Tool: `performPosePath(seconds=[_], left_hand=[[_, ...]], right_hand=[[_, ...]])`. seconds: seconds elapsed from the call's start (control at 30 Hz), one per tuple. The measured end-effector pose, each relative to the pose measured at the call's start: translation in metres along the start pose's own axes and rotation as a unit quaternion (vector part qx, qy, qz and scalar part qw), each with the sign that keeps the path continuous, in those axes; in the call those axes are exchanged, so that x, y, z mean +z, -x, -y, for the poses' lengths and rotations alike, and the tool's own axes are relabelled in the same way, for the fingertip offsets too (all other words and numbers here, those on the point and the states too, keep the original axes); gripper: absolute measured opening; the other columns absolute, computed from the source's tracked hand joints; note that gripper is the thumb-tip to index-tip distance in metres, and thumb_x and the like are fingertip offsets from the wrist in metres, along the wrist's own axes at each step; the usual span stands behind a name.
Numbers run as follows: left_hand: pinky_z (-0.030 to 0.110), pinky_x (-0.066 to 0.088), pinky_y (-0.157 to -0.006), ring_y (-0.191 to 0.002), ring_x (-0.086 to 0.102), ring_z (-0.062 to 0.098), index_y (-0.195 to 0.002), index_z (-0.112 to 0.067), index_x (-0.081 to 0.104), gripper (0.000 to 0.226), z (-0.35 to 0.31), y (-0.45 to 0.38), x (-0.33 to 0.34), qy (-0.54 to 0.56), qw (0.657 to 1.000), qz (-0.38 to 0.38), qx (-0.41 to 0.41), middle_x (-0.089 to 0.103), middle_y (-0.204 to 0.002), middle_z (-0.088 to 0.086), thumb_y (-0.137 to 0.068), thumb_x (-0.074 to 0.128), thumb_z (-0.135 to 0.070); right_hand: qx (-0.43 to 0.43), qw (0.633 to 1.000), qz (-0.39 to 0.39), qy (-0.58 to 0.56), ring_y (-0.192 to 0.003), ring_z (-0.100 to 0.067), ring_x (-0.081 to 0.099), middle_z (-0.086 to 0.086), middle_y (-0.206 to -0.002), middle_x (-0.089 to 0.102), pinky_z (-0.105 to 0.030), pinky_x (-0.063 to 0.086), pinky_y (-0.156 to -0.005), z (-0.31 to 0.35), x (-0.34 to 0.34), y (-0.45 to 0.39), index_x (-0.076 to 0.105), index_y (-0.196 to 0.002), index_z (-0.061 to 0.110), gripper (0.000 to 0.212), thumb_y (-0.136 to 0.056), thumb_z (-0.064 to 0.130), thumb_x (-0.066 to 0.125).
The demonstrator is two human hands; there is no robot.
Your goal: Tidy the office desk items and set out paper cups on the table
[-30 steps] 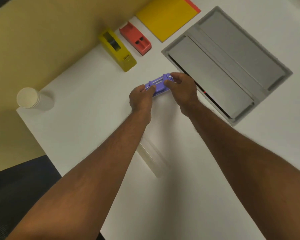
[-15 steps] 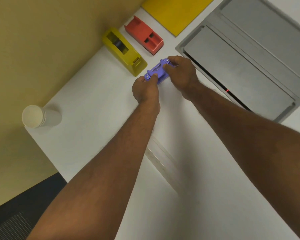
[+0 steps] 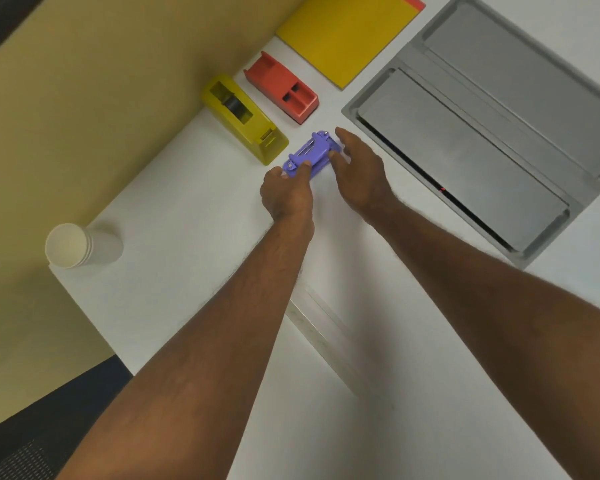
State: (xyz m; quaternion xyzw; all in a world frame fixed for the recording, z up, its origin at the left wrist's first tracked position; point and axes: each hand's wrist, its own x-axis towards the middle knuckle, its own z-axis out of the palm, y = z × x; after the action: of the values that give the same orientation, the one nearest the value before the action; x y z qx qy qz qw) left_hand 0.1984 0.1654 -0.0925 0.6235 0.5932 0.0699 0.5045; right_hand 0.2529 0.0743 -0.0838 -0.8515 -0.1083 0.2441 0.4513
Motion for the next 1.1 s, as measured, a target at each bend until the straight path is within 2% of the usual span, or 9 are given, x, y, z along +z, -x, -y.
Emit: performPosePath(seconds=[0.07,0.2,0.33,0.43,0.53,0.7,0.77,0.9,1.1], left_hand=[[0.030,0.052,-0.089,-0.113,0.064,0.023,-0.138,-0.010,0.054,0.054,-0.001,0.010,-0.002,-0.011,1.000,-0.003,0.018,0.062,-0.132,0.009,-0.093,0.069,-0.035],[0.035,0.054,-0.093,-0.104,0.062,0.019,-0.130,-0.010,0.058,0.042,0.004,0.043,-0.005,0.010,0.997,0.004,0.073,0.062,-0.119,0.003,-0.092,0.069,-0.026],[0.032,0.047,-0.099,-0.127,0.054,0.021,-0.144,-0.013,0.047,0.057,0.013,0.092,-0.004,-0.015,0.995,0.058,0.085,0.049,-0.145,0.007,-0.094,0.065,-0.033],[0.039,0.045,-0.109,-0.130,0.053,0.027,-0.144,-0.008,0.047,0.057,0.024,0.139,-0.007,-0.054,0.985,0.101,0.125,0.050,-0.144,0.013,-0.094,0.065,-0.029],[0.043,0.043,-0.110,-0.129,0.052,0.030,-0.143,-0.006,0.049,0.055,0.046,0.193,-0.016,-0.112,0.967,0.151,0.169,0.051,-0.141,0.015,-0.095,0.064,-0.029],[0.043,0.043,-0.110,-0.131,0.050,0.031,-0.141,-0.006,0.050,0.052,0.100,0.286,-0.043,-0.210,0.914,0.245,0.244,0.052,-0.140,0.016,-0.097,0.062,-0.031],[0.041,0.040,-0.111,-0.133,0.047,0.032,-0.141,-0.007,0.050,0.051,0.125,0.317,-0.054,-0.250,0.886,0.278,0.273,0.052,-0.139,0.015,-0.097,0.060,-0.031],[0.036,0.035,-0.111,-0.136,0.042,0.029,-0.142,-0.011,0.050,0.052,0.175,0.380,-0.081,-0.313,0.825,0.327,0.339,0.051,-0.143,0.010,-0.098,0.058,-0.037],[0.039,0.038,-0.112,-0.142,0.036,0.025,-0.145,-0.013,0.047,0.055,0.247,0.465,-0.122,-0.383,0.737,0.364,0.420,0.047,-0.150,0.003,-0.098,0.056,-0.042]], right_hand=[[-0.008,1.000,-0.013,0.008,-0.141,-0.020,0.046,-0.005,-0.156,0.046,-0.033,0.035,-0.119,-0.007,-0.009,0.017,0.042,-0.153,0.010,0.049,-0.106,0.021,0.049],[-0.015,0.998,-0.057,0.026,-0.134,-0.022,0.052,-0.006,-0.146,0.056,-0.039,0.039,-0.115,-0.026,-0.037,0.065,0.054,-0.143,0.008,0.042,-0.103,0.020,0.054],[0.009,0.994,-0.100,0.044,-0.131,-0.024,0.055,-0.007,-0.139,0.061,-0.040,0.039,-0.114,-0.051,-0.070,0.125,0.059,-0.137,0.007,0.037,-0.103,0.020,0.055],[0.034,0.990,-0.126,0.057,-0.131,-0.024,0.054,-0.006,-0.138,0.062,-0.038,0.039,-0.114,-0.070,-0.095,0.176,0.060,-0.135,0.008,0.036,-0.103,0.021,0.055],[0.059,0.983,-0.157,0.070,-0.131,-0.025,0.054,-0.006,-0.137,0.063,-0.034,0.037,-0.115,-0.089,-0.114,0.231,0.062,-0.134,0.009,0.035,-0.101,0.020,0.057],[0.109,0.970,-0.208,0.069,-0.131,-0.026,0.052,-0.005,-0.137,0.063,-0.020,0.030,-0.109,-0.119,-0.134,0.344,0.063,-0.133,0.011,0.034,-0.100,0.021,0.058],[0.131,0.962,-0.231,0.058,-0.131,-0.025,0.050,-0.003,-0.137,0.063,-0.018,0.030,-0.106,-0.130,-0.138,0.393,0.063,-0.133,0.012,0.034,-0.100,0.021,0.058],[0.172,0.947,-0.268,0.046,-0.134,-0.025,0.048,-0.003,-0.136,0.063,-0.023,0.034,-0.108,-0.153,-0.140,0.494,0.063,-0.132,0.011,0.034,-0.100,0.020,0.058],[0.252,0.915,-0.314,0.032,-0.139,-0.024,0.042,-0.003,-0.142,0.058,-0.035,0.041,-0.110,-0.196,-0.126,0.655,0.060,-0.135,0.011,0.036,-0.102,0.023,0.055]])
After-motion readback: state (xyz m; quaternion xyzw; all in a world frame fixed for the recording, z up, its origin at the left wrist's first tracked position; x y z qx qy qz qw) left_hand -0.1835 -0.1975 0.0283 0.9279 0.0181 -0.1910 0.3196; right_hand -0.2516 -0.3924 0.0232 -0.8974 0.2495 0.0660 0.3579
